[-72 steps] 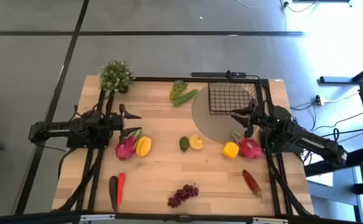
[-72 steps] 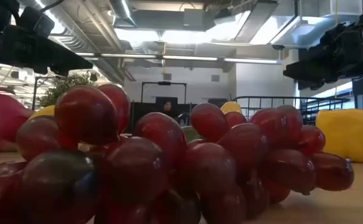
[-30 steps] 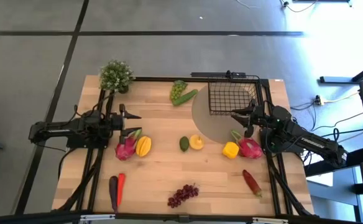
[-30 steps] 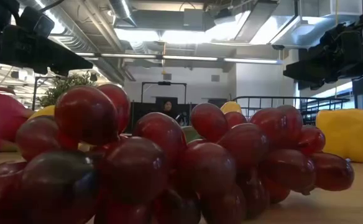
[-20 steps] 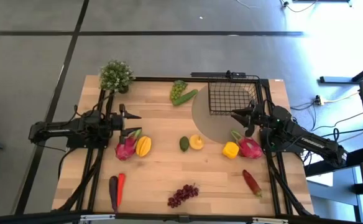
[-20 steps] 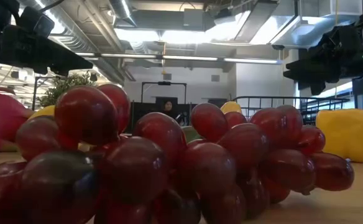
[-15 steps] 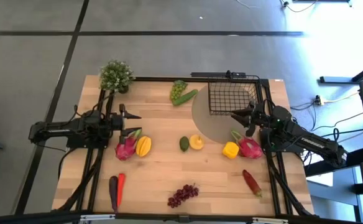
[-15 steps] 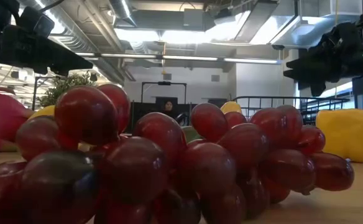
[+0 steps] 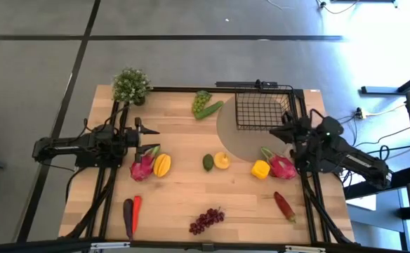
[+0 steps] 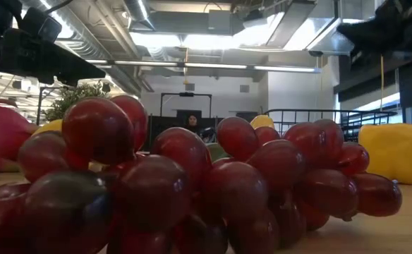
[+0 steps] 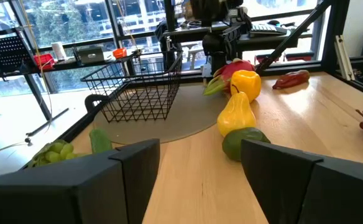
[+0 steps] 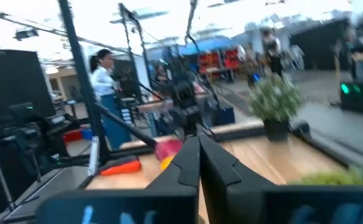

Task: Build produce basket
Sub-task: Put the pear into the wire basket

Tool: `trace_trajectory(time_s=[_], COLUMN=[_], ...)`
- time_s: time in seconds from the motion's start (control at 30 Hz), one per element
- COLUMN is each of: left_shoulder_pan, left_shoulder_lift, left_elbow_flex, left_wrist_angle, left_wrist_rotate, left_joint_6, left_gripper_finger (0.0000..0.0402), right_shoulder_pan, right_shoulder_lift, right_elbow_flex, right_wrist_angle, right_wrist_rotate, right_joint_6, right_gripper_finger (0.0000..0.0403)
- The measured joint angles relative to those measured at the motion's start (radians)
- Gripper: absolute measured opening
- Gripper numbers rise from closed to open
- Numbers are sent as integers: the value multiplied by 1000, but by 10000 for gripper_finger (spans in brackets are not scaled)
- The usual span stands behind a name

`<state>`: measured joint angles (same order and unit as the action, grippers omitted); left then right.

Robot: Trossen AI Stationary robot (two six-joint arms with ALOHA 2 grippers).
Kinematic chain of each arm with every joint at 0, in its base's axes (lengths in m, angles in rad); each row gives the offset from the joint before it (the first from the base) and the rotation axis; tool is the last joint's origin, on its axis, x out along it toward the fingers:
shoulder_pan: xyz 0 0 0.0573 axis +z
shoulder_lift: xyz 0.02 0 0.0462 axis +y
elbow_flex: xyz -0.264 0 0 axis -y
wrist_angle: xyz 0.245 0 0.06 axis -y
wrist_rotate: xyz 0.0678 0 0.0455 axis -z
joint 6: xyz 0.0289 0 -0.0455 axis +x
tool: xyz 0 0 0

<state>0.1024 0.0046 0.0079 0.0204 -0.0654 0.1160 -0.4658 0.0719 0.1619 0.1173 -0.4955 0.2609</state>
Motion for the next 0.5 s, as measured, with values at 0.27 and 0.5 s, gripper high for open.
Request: trace_trajectory(time_s=[0.27,0.5], left_shoulder_pan=[0,0], left_shoulder_lift=[0,0], left_elbow_flex=[0,0], left_wrist_angle=[0,0], left_wrist_rotate=[0,0], left_joint_6=[0,0], left_gripper_finger=[213,213], right_shoulder_pan=[31,69], right_shoulder_lift=[34,191], right_elbow_flex=[219,464], right_wrist_angle=[-208,-599], right_wrist_rotate=[-48,-22], right_joint_6=[-76,-231], right_gripper_finger=[0,0])
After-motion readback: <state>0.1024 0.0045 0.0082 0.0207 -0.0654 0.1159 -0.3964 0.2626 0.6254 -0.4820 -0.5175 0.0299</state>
